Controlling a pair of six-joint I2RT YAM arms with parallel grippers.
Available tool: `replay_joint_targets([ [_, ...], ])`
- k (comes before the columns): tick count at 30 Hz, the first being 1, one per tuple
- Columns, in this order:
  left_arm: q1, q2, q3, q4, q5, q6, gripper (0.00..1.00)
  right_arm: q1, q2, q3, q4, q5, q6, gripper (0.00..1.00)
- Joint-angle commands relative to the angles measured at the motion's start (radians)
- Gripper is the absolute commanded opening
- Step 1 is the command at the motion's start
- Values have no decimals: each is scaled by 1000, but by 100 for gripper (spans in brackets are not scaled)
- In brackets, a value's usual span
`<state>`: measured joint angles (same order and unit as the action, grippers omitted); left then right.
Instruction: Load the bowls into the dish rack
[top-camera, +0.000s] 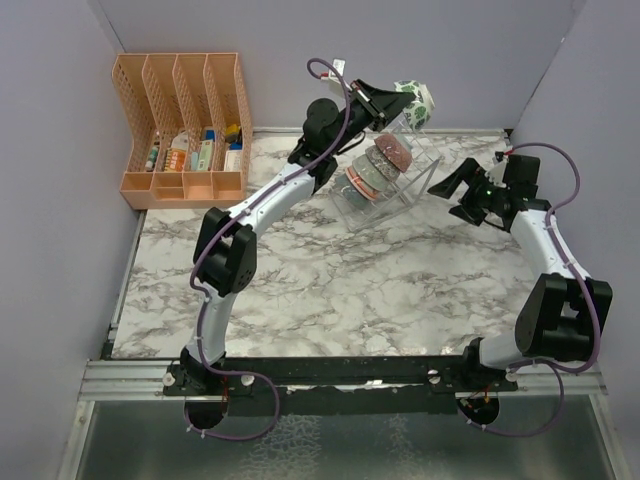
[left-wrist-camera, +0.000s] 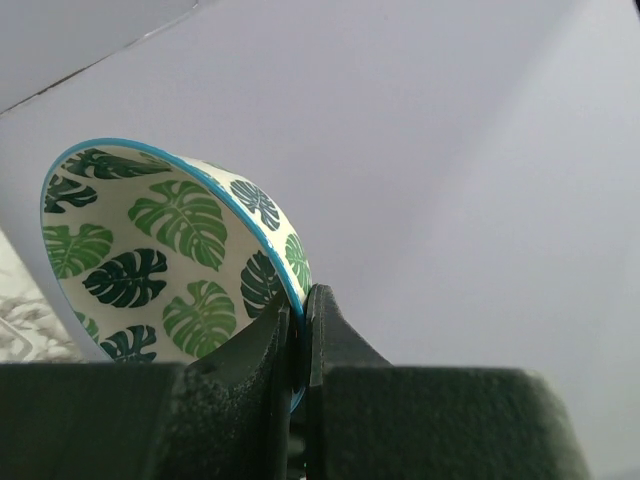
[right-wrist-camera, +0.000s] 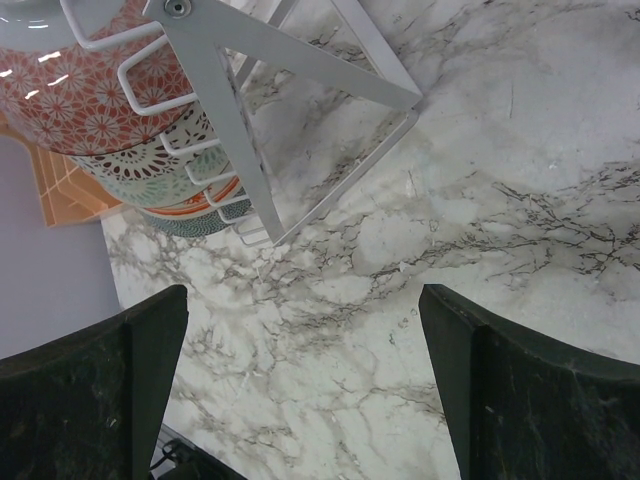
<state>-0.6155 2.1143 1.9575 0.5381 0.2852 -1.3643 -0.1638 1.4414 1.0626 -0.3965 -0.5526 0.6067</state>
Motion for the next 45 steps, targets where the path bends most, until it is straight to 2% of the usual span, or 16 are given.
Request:
replay_joint_targets([
  [1, -3, -1, -25, 197, -91, -132, 0, -4, 0, 8, 31, -24, -4, 99],
  [11, -9, 74, -47, 242, -152, -252, 0, -5, 25, 15, 39, -22, -10, 99],
  [17, -12, 60, -113, 211, -190, -295, 0, -5, 21, 10, 36, -15, -14, 100],
  [36, -19, 137, -140, 272, -213, -345, 0, -4, 33, 5, 48, -26, -18, 99],
  [45, -20, 140, -176, 230, -216, -346, 0, -4, 37, -3, 51, -29, -21, 100],
])
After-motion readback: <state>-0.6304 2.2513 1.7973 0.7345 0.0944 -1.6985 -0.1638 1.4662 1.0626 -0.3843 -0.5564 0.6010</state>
